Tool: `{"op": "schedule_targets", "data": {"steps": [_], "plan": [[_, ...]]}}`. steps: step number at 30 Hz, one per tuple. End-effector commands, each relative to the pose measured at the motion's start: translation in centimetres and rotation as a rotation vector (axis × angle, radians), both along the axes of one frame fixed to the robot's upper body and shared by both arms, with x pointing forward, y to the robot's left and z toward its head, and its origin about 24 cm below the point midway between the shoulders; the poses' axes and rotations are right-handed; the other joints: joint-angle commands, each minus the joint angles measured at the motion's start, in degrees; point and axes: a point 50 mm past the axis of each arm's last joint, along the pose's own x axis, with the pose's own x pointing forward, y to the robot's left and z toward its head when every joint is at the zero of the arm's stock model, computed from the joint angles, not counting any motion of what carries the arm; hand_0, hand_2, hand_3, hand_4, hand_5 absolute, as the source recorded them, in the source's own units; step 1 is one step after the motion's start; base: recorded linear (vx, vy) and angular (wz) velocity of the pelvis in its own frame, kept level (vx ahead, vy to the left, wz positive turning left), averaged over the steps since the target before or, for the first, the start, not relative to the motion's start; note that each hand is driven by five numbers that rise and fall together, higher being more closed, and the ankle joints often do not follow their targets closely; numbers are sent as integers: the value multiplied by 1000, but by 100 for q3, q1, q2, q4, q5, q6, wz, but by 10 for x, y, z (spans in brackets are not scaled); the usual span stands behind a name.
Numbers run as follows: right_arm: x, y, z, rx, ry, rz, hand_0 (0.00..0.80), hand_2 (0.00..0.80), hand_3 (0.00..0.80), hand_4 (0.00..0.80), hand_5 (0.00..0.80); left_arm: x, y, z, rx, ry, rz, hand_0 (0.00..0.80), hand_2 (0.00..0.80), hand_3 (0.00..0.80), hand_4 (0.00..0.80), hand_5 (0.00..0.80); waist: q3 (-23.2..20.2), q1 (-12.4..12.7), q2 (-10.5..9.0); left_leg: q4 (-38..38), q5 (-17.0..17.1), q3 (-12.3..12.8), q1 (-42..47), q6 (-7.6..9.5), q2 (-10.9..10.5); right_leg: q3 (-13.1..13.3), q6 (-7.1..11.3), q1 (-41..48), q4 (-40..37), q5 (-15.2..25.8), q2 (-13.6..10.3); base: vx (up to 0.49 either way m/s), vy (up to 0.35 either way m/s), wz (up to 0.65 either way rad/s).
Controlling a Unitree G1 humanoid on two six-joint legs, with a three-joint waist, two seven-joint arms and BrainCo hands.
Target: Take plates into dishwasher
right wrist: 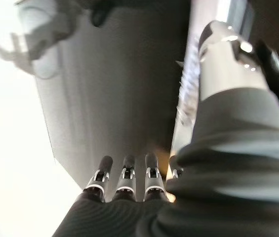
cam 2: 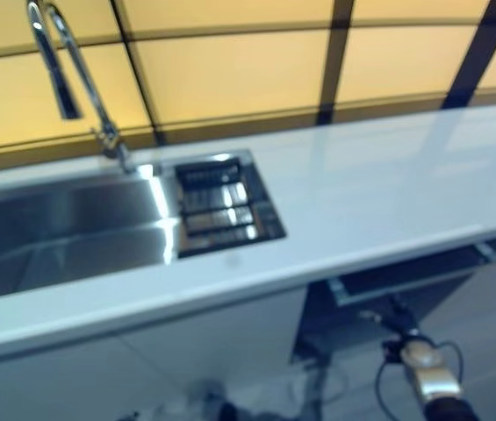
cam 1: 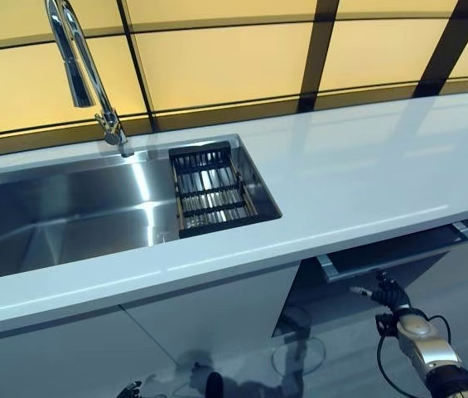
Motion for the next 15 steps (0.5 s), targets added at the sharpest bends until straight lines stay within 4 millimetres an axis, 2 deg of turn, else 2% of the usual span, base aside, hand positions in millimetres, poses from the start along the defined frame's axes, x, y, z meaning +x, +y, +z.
{"op": "schedule_targets", "data": {"steps": [1,2,4,7,8,9,11,12,13,14,15], "plan": [[21,12,23,-41,-101,111,0,0,0,0,0,20,15,16,28,-106,49,0,0,0,0,0,39,121,-448,154,-5,82,26,-276,170,418,381,911,-317,126,-281,-141,-75,-5],[7,0,9,-43,-42,70,0,0,0,0,0,16,18,14,24,-104,75,0,0,0,0,0,-14,51,-459,88,26,98,105,-321,246,473,343,927,-342,107,-218,-104,-65,-3],[-2,-6,1,-48,-6,40,0,0,0,0,0,14,19,14,23,-102,92,0,0,0,0,0,-47,14,-457,59,49,108,149,-350,295,508,309,942,-354,90,-176,-99,-69,-2],[-33,-22,-29,-15,112,-73,0,0,0,0,0,4,21,9,14,-76,134,0,0,0,0,0,-142,-107,-428,-54,135,133,287,-444,440,599,195,978,-393,28,-24,-90,-65,-6],[-35,-22,-31,-12,120,-81,0,0,0,0,0,3,21,8,14,-74,135,0,0,0,0,0,-143,-109,-426,-64,141,135,297,-450,446,603,190,982,-396,27,-16,-82,-54,-4],[-52,-26,-46,5,186,-130,0,0,0,0,0,-3,21,5,9,-57,150,0,0,0,0,0,-163,-169,-401,-115,198,158,349,-483,503,654,133,1003,-411,6,61,-82,-52,-3],[-65,-27,-57,26,244,-166,0,0,0,0,0,-6,21,4,6,-47,161,0,0,0,0,0,-168,-203,-385,-162,251,178,378,-511,547,684,96,1015,-423,-7,115,-86,-54,-8],[-85,-28,-72,42,312,-224,0,0,0,0,0,-8,21,2,1,-35,167,0,0,0,0,0,-176,-247,-357,-208,313,221,404,-541,606,713,45,1033,-429,-34,182,-73,-49,-10],[-95,-27,-80,50,352,-250,0,0,0,0,0,-10,20,1,-1,-29,168,0,0,0,0,0,-178,-267,-343,-228,346,247,412,-556,636,730,25,1050,-433,-47,215,-61,-42,-7],[-96,-27,-80,52,358,-254,0,0,0,0,0,-10,20,1,-1,-29,168,0,0,0,0,0,-176,-268,-342,-233,351,251,416,-559,640,732,22,1054,-434,-48,219,-48,-36,-5],[-110,-27,-89,63,409,-291,0,0,0,0,0,-12,20,0,-3,-24,170,0,0,0,0,0,-176,-294,-323,-258,381,281,434,-566,665,746,4,1065,-432,-59,246,-62,-41,-4]]}}
